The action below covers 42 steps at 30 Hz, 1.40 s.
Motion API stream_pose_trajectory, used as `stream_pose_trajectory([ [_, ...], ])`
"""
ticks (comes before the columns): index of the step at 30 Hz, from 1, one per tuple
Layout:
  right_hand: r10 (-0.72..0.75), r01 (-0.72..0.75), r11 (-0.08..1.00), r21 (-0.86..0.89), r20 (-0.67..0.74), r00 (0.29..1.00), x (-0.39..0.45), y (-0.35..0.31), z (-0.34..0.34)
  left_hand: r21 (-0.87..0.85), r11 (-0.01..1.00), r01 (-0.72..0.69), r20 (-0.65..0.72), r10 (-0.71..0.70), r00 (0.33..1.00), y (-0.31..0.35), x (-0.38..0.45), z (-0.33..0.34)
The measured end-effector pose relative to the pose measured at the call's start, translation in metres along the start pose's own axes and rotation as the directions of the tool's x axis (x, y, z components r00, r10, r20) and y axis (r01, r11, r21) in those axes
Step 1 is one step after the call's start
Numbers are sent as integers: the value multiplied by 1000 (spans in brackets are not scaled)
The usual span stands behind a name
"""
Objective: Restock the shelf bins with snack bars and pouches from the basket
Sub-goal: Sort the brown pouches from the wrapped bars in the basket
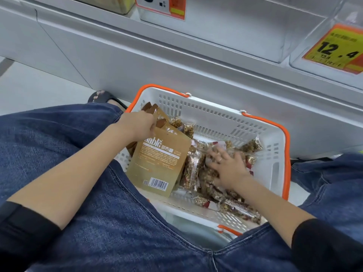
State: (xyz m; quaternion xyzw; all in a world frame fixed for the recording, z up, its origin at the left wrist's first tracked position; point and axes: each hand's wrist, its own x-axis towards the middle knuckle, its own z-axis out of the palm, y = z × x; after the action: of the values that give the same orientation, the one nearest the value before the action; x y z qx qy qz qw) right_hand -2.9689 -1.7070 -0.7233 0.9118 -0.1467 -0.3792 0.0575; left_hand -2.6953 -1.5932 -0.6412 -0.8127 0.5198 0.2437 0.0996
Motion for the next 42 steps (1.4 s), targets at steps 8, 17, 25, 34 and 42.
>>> stream_pose_trajectory([
  [8, 147, -48, 892, 450, -187, 971, 34, 20, -46, 43, 995, -95, -19, 96, 995, 9, 11, 16],
  [17, -87, 254, 762, 596, -294, 952, 128, 25, -86, 88, 987, -132, 246, 107, 963, 21, 20, 26],
  [25, -206, 272, 940, 205, -295, 933, 174, 18, -85, 99, 989, -108, 332, 70, 941, 16, 44, 27],
  [34, -96, 173, 893, 416, -199, 975, 130, 53, -28, 114, 989, -92, 340, 48, 939, 7, 45, 31],
  [42, -116, 167, 966, 199, -245, 962, 25, 102, -34, 225, 972, -71, 348, -12, 937, 23, 46, 26],
])
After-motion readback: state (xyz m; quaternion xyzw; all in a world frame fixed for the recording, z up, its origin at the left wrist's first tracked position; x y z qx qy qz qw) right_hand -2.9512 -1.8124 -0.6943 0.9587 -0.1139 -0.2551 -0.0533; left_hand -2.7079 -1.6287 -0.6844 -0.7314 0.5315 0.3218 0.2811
